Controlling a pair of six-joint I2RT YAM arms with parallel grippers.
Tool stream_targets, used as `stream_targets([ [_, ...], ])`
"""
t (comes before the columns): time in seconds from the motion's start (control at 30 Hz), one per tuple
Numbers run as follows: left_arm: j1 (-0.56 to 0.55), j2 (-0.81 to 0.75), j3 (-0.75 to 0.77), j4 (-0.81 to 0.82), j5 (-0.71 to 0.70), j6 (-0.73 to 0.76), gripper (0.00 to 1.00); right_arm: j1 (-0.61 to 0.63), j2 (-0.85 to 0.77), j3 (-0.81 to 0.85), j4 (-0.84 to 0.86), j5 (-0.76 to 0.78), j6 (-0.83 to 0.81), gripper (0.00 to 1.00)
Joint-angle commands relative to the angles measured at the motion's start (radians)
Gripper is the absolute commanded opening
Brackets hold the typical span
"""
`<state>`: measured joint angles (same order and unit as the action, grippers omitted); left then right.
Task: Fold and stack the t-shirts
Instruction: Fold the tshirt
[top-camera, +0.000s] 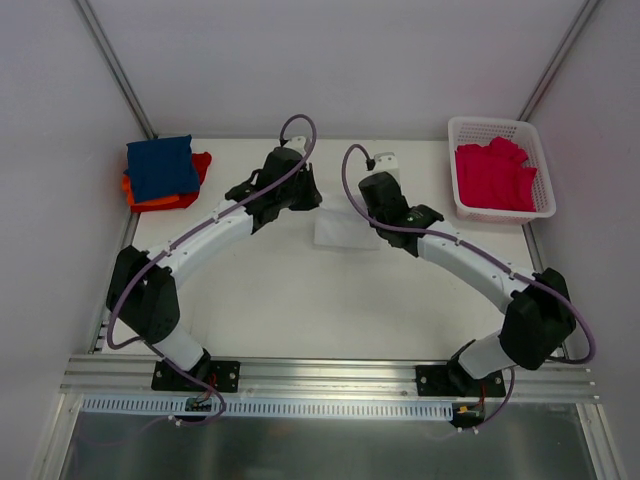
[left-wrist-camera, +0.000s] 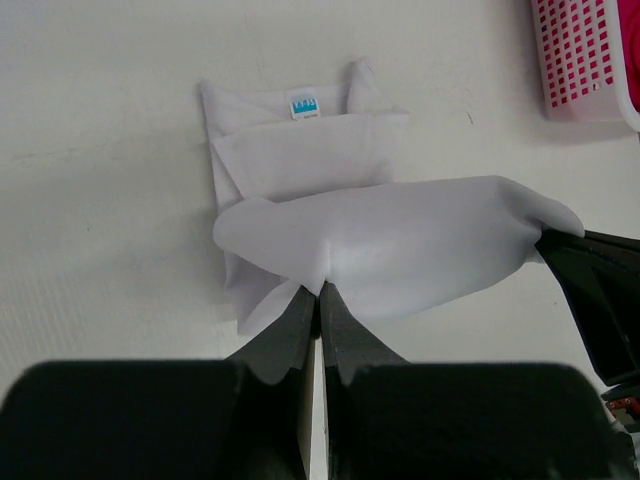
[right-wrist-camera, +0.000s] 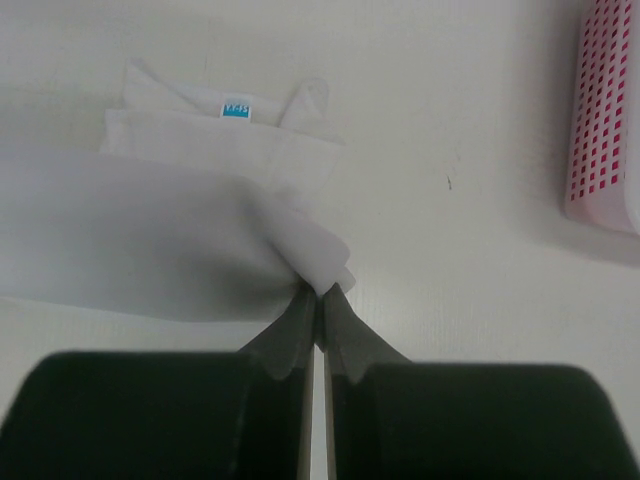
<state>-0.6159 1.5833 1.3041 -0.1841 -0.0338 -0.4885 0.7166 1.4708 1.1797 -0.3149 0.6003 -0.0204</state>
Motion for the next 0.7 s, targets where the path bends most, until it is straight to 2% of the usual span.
stream_targets([
  [0.0,0.033,0.043,0.084,0.006,0.012,0.051,0.0,-0.04,0.048,0.073,0.054,-0.022,-0.047,0.0],
  [0.2,0.068,0.182,0.198,0.009,0.069,0.067,0.0,-0.117,0.126,0.152,0.06,-0.068,0.05,0.0],
  [0.67,0.148,0.46,0.414,0.018,0.173,0.085,0.0,-0.172,0.35,0.291,0.057,-0.111,0.048,0.0],
])
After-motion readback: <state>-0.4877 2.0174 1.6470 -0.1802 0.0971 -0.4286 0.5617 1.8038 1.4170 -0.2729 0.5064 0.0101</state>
